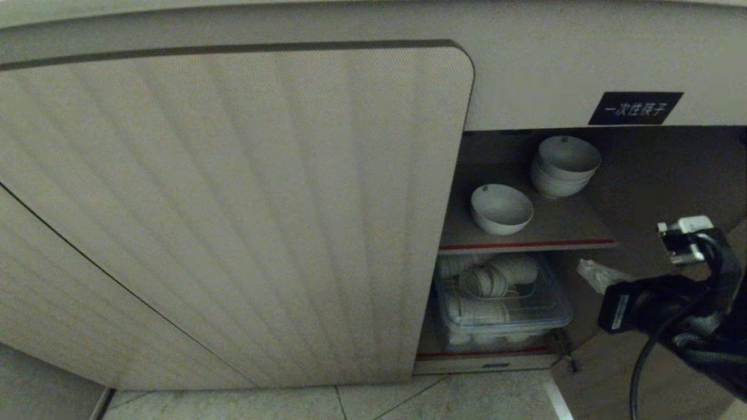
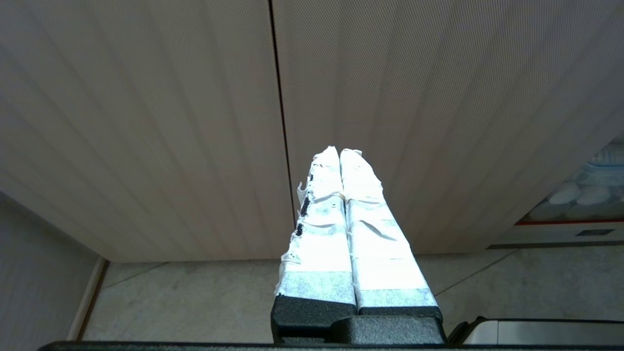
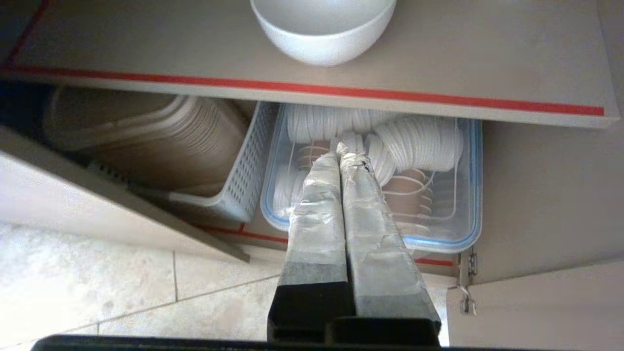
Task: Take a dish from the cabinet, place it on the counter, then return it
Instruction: Close the cabinet door
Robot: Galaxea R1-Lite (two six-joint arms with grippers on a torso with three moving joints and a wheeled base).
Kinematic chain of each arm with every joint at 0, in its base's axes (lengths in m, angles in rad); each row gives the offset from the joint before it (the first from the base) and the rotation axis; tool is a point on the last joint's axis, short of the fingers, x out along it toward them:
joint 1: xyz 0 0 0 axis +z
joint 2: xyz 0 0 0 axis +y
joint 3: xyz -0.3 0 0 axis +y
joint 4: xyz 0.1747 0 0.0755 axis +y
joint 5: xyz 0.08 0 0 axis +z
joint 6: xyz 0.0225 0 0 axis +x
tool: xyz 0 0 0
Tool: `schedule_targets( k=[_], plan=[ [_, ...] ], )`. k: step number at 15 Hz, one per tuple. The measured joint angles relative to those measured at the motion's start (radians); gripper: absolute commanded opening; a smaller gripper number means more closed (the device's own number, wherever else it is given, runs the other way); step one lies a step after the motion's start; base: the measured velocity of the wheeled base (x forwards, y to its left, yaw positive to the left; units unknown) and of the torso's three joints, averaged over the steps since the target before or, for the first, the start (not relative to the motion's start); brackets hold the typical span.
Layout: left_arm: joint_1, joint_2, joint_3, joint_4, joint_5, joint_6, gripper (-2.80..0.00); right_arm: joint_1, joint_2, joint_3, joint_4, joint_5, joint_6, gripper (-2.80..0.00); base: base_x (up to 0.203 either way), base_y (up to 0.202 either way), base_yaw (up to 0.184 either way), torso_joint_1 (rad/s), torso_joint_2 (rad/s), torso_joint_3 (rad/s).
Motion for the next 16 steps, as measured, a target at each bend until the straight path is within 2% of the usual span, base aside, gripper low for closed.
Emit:
schedule_targets(
  k=[5, 16],
  plan=[
    [0.0, 0.0, 0.0, 0.0, 0.001, 0.0, -2.8, 0.002, -0.062, 0.068, 0.006, 0.046, -0.015, -2.8, 0.0, 0.0, 0.0, 0.0, 0.0, 0.0],
    [0.0, 0.0, 0.0, 0.0, 0.0, 0.0, -2.8, 0.001, -0.101, 0.158, 0.008, 0.046, -0.017, -2.8, 0.0, 0.0, 0.0, 0.0, 0.0, 0.0]
  ],
)
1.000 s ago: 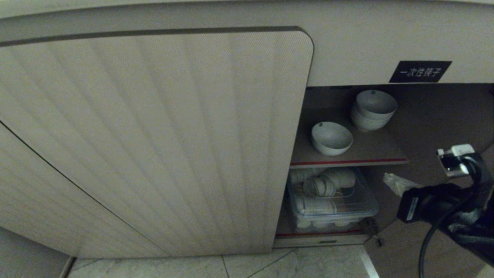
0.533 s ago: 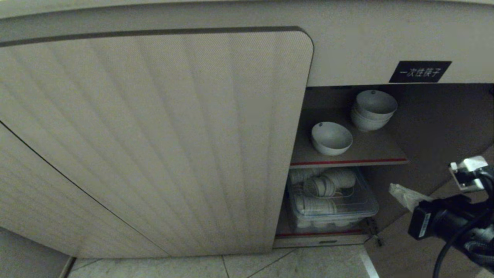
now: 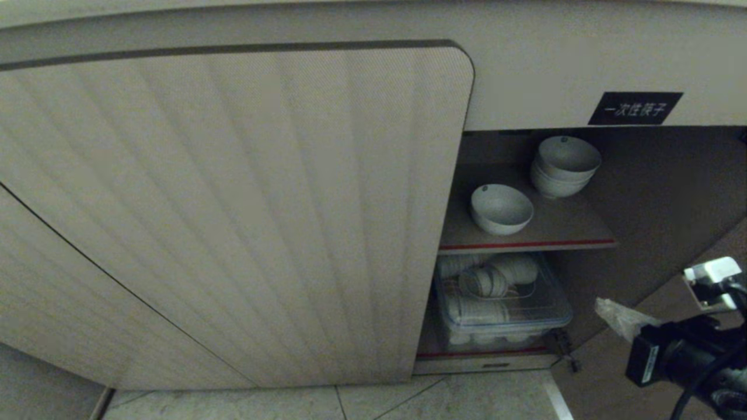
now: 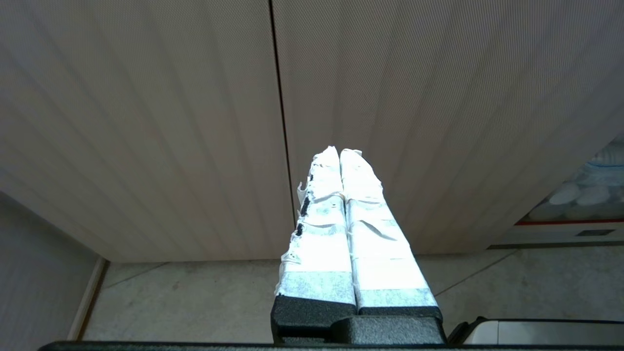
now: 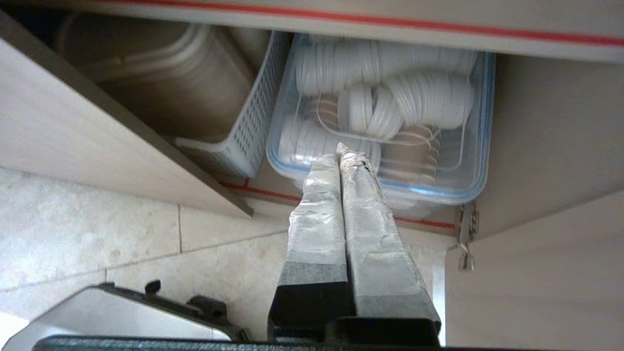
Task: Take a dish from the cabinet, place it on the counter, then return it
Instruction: Close the cabinet door
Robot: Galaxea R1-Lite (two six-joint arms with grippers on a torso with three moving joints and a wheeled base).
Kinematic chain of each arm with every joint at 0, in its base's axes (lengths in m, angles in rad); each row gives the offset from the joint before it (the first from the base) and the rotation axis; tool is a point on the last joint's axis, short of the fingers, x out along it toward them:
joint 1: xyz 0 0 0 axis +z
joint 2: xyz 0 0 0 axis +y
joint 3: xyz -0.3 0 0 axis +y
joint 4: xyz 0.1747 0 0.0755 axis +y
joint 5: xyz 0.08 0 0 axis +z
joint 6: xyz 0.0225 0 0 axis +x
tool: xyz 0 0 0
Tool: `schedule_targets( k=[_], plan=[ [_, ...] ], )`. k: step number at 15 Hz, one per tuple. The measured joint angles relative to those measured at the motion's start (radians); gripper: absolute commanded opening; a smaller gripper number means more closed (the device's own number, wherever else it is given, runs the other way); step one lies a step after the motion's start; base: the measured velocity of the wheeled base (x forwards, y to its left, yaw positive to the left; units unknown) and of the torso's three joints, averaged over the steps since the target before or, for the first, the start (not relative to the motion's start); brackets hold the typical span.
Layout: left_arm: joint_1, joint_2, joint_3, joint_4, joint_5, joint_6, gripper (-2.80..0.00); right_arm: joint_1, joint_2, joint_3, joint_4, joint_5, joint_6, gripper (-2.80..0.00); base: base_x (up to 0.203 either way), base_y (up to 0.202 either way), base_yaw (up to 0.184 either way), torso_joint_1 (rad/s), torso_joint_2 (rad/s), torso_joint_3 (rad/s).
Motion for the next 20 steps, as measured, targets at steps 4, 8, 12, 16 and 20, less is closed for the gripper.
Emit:
schedule_targets(
  k=[4, 8, 12, 16, 20],
  plan=[
    [0.001, 0.0, 0.0, 0.0, 0.0, 0.0, -2.8, 0.0, -0.01, 0.047, 0.0, -0.001, -0.025, -2.8, 0.0, 0.0, 0.0, 0.0, 0.0, 0.0],
    [0.0, 0.0, 0.0, 0.0, -0.001, 0.0, -2.8, -0.007, -0.051, 0.055, 0.074, 0.034, -0.023, -2.8, 0.0, 0.0, 0.0, 0.0, 0.0, 0.0],
    [0.0, 0.0, 0.0, 0.0, 0.0, 0.0, -2.8, -0.101, -0.108, 0.053, 0.147, 0.14, -0.026, -2.8, 0.0, 0.0, 0.0, 0.0, 0.0, 0.0],
    [0.0, 0.0, 0.0, 0.0, 0.0, 0.0, -2.8, -0.163, -0.164, 0.057, 0.223, 0.233, -0.065, -2.8, 0.0, 0.0, 0.0, 0.0, 0.0, 0.0],
    [0.0, 0.0, 0.0, 0.0, 0.0, 0.0, -2.8, -0.182, -0.217, 0.06, 0.289, 0.254, -0.083, -2.8, 0.0, 0.0, 0.0, 0.0, 0.0, 0.0]
  ],
)
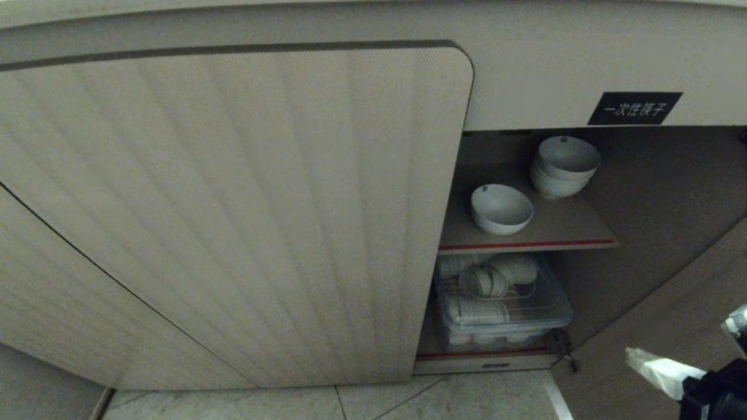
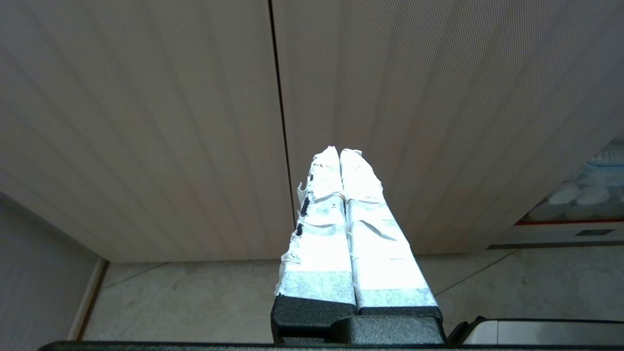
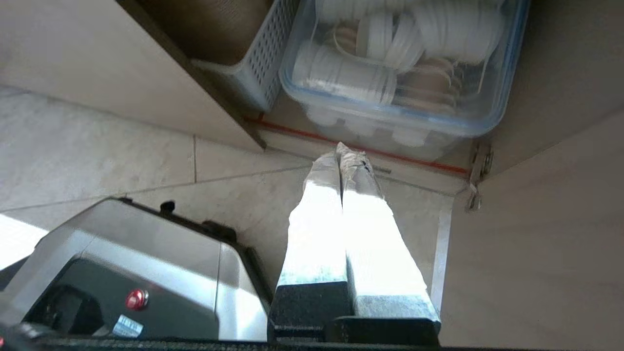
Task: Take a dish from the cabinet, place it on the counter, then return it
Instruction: Close the cabinet door
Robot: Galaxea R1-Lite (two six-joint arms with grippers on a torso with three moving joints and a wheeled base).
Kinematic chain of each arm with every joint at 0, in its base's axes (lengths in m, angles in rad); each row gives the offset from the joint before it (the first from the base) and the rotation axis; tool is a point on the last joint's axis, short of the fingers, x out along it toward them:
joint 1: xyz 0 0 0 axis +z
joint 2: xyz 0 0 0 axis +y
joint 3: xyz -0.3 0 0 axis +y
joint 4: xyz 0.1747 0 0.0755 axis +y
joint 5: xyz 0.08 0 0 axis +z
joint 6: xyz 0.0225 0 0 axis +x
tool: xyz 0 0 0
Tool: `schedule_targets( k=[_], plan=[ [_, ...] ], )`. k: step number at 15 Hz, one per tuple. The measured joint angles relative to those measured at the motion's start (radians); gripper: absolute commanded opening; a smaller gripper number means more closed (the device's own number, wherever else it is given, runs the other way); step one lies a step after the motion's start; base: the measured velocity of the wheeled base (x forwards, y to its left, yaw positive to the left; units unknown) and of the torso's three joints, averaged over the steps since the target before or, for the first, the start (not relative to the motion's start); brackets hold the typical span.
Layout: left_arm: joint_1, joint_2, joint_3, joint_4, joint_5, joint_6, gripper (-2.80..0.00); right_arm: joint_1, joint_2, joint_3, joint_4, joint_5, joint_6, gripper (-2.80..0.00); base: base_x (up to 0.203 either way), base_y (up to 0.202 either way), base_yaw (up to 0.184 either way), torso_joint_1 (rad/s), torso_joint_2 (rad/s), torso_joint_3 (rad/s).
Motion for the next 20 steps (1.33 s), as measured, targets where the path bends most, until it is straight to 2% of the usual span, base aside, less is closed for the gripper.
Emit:
schedule_targets(
  k=[3, 7, 12, 20],
  plan=[
    [0.0, 0.0, 0.0, 0.0, 0.0, 0.0, -2.8, -0.044, -0.054, -0.002, 0.07, 0.043, -0.018, -2.8, 0.0, 0.0, 0.0, 0.0, 0.0, 0.0],
    [0.0, 0.0, 0.0, 0.0, 0.0, 0.001, -2.8, -0.067, -0.123, 0.001, 0.137, 0.046, -0.022, -2.8, 0.0, 0.0, 0.0, 0.0, 0.0, 0.0],
    [0.0, 0.0, 0.0, 0.0, 0.0, 0.0, -2.8, -0.072, -0.216, 0.011, 0.198, 0.046, -0.022, -2.8, 0.0, 0.0, 0.0, 0.0, 0.0, 0.0],
    [0.0, 0.0, 0.0, 0.0, 0.0, 0.0, -2.8, -0.072, -0.385, 0.062, 0.219, 0.042, -0.016, -2.8, 0.0, 0.0, 0.0, 0.0, 0.0, 0.0]
  ],
)
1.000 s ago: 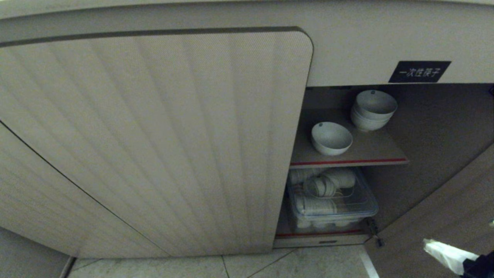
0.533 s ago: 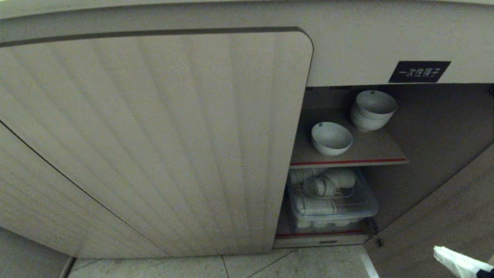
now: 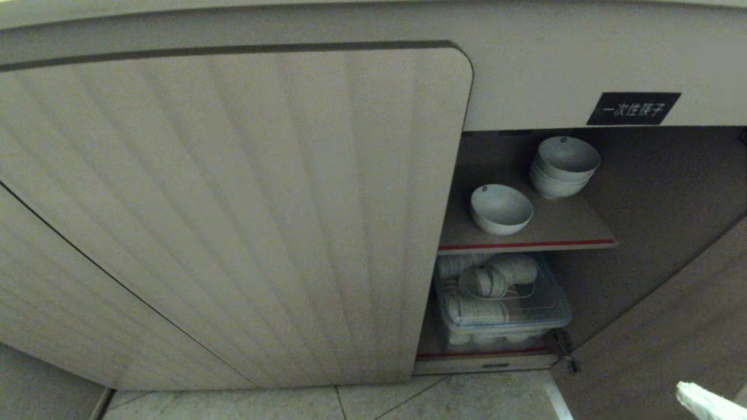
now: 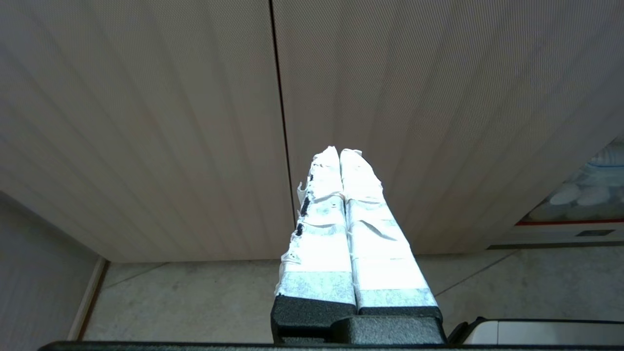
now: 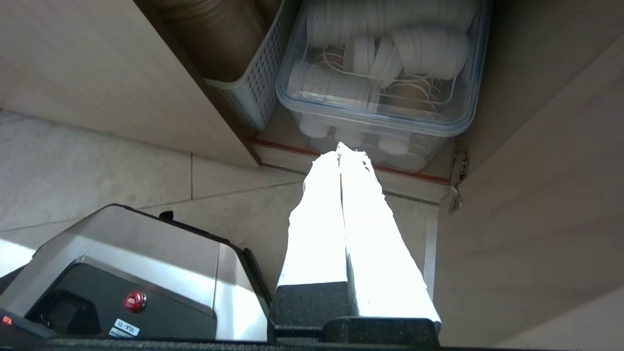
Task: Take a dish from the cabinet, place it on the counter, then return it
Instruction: Close the cabinet door
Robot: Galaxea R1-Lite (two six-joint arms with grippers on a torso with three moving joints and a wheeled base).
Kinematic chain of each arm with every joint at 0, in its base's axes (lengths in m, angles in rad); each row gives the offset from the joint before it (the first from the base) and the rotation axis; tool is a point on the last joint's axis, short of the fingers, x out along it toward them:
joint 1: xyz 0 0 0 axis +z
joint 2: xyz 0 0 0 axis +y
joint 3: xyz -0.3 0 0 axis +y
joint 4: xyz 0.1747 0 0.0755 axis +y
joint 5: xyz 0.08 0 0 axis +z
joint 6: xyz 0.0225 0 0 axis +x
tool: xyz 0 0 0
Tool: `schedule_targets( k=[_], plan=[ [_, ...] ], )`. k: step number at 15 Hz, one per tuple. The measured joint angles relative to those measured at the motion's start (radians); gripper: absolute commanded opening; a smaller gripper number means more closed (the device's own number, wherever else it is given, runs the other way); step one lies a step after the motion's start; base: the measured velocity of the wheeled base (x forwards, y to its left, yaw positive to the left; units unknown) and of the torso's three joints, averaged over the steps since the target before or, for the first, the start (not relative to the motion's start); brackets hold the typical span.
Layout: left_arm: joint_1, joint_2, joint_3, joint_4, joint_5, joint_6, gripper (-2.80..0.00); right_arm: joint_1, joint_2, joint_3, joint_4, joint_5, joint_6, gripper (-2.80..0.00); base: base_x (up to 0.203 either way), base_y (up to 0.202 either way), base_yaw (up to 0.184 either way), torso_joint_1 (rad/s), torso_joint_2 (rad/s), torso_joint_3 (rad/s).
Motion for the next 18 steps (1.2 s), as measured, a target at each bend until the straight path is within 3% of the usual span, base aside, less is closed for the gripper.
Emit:
schedule_targets(
  k=[4, 9, 12, 18],
  plan=[
    [0.0, 0.0, 0.0, 0.0, -0.001, 0.0, -2.8, -0.004, -0.12, 0.001, 0.108, -0.014, 0.002, -2.8, 0.0, 0.0, 0.0, 0.0, 0.0, 0.0],
    [0.0, 0.0, 0.0, 0.0, 0.0, 0.0, -2.8, -0.027, -0.341, 0.001, 0.303, -0.101, 0.034, -2.8, 0.0, 0.0, 0.0, 0.0, 0.0, 0.0],
    [0.0, 0.0, 0.0, 0.0, 0.0, 0.0, -2.8, -0.068, -0.451, 0.0, 0.343, -0.13, 0.075, -2.8, 0.0, 0.0, 0.0, 0.0, 0.0, 0.0],
    [0.0, 0.0, 0.0, 0.0, 0.0, 0.0, -2.8, -0.095, -0.66, -0.011, 0.485, -0.19, 0.079, -2.8, 0.0, 0.0, 0.0, 0.0, 0.0, 0.0]
  ],
)
